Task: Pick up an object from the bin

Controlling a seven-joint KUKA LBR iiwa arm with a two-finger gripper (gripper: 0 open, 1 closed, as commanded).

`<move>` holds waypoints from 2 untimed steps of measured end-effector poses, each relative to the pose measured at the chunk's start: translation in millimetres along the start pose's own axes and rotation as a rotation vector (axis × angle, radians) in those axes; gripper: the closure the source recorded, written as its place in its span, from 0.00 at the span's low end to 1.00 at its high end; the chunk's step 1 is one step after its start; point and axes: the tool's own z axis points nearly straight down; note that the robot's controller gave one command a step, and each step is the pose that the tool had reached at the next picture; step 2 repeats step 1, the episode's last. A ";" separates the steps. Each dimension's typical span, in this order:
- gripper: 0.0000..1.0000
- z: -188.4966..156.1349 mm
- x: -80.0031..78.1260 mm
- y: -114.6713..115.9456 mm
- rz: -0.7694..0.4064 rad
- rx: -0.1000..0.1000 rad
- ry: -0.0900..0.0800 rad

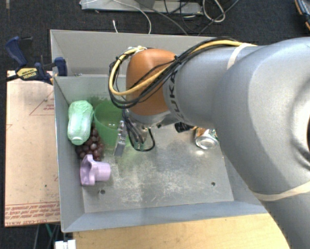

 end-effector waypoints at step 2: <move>1.00 -29.3 -0.5 1.1 -0.002 -0.002 -0.002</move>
Offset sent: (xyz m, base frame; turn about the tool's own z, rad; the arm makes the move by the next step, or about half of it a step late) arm 0.0007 0.0007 0.0511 -0.0015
